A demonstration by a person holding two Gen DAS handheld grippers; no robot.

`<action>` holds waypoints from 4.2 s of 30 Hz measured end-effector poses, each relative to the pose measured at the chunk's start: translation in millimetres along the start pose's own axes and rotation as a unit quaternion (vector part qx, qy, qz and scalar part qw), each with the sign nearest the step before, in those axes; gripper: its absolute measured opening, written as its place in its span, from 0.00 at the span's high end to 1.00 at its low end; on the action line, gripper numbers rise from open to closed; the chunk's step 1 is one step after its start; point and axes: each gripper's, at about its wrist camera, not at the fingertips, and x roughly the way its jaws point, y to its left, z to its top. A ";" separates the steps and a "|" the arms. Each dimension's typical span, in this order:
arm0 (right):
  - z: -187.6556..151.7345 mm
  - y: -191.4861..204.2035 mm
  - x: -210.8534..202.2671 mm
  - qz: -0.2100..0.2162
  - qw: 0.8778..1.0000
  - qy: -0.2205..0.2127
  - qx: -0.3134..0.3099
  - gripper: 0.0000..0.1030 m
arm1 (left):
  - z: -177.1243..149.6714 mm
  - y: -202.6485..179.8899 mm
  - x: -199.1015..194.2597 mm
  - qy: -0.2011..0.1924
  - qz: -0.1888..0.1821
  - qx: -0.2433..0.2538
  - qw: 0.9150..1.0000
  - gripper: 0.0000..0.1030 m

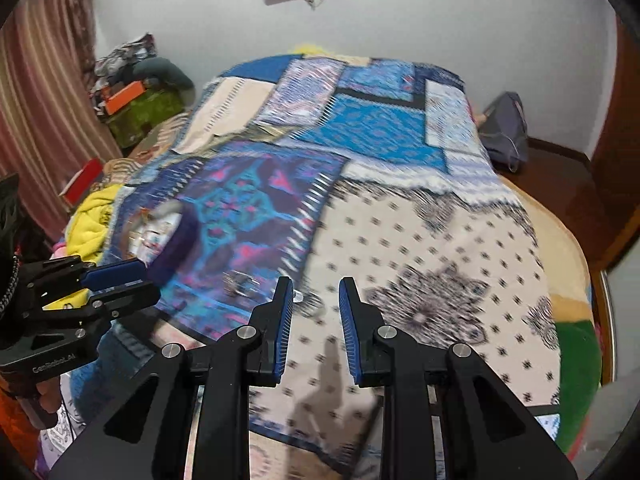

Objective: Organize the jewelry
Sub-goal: 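Move both tools toward the silver rings on the quilt, then grasp the pink-stone silver ring with the left tool while the right tool grasps a silver ring, then carry both silver rings in the two tools over the heart tin, then open the left tool over the tin while the right tool releases its ring inside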

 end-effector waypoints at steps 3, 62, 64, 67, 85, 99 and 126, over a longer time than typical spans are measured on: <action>-5.7 -12.1 6.4 0.005 1.000 0.018 0.011 0.79 | -1.6 -7.5 16.9 0.017 -0.008 0.002 1.000 0.69; -3.7 20.3 29.9 0.051 0.997 0.035 -0.055 0.81 | -9.8 -6.0 11.0 0.018 -0.007 -0.008 1.000 0.87; -3.4 24.2 26.4 0.053 0.996 0.031 -0.056 0.81 | -12.6 -4.2 4.3 0.017 -0.004 -0.006 1.000 0.87; -1.3 32.5 21.8 0.057 0.996 0.024 -0.060 0.81 | -18.6 -0.3 -2.9 0.019 0.005 -0.004 1.000 0.87; 9.0 86.7 33.1 0.101 0.991 0.021 -0.085 0.81 | -25.7 50.7 -27.8 -0.005 0.043 -0.026 0.999 0.87; 36.2 116.1 55.2 0.130 0.987 0.012 -0.094 0.81 | -16.3 73.8 -13.0 -0.012 0.043 -0.024 0.999 0.87; 42.7 126.0 68.6 0.126 0.986 0.036 -0.098 0.80 | -32.1 83.2 -24.0 -0.007 0.029 -0.054 0.998 0.87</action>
